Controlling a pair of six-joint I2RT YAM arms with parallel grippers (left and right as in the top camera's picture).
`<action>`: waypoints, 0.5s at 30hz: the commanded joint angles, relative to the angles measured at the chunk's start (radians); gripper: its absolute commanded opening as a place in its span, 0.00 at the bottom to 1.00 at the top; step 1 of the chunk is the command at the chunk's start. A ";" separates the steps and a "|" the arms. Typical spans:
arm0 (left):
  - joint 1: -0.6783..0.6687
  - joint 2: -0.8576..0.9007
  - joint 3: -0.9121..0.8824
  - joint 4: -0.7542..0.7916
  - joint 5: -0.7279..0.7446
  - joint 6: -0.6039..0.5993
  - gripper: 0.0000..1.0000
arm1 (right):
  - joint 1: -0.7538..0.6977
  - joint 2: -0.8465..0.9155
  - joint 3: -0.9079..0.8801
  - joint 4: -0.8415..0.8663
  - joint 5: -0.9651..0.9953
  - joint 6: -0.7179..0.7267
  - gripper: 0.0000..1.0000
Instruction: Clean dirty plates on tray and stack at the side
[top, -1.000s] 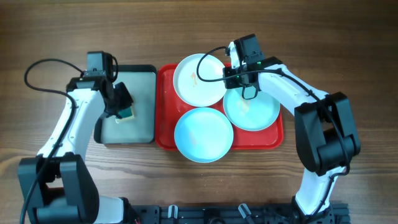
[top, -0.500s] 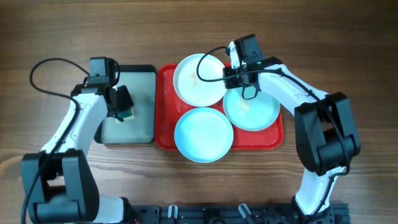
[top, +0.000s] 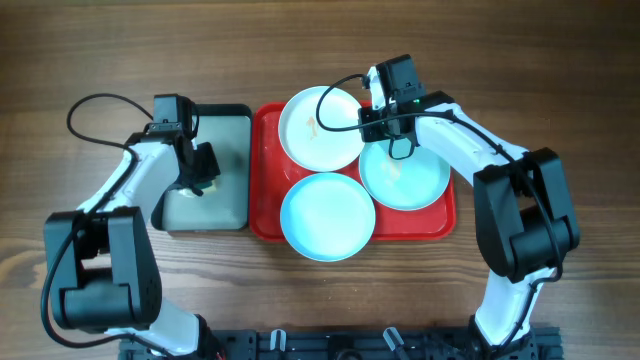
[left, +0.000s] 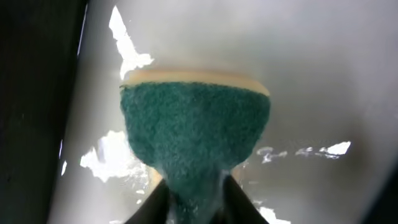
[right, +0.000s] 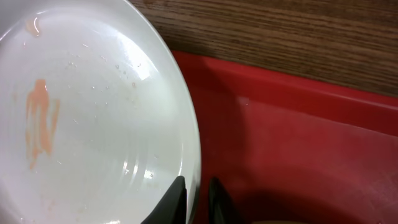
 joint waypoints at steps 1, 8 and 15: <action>0.008 0.018 -0.013 0.006 0.012 0.011 0.06 | 0.002 0.023 -0.011 0.006 -0.004 0.004 0.29; 0.008 0.013 0.004 0.006 0.012 0.011 0.22 | 0.002 0.023 -0.011 0.008 -0.004 0.004 0.41; 0.015 0.014 0.002 0.006 -0.022 0.011 0.21 | 0.002 0.023 -0.011 0.006 -0.004 0.004 0.46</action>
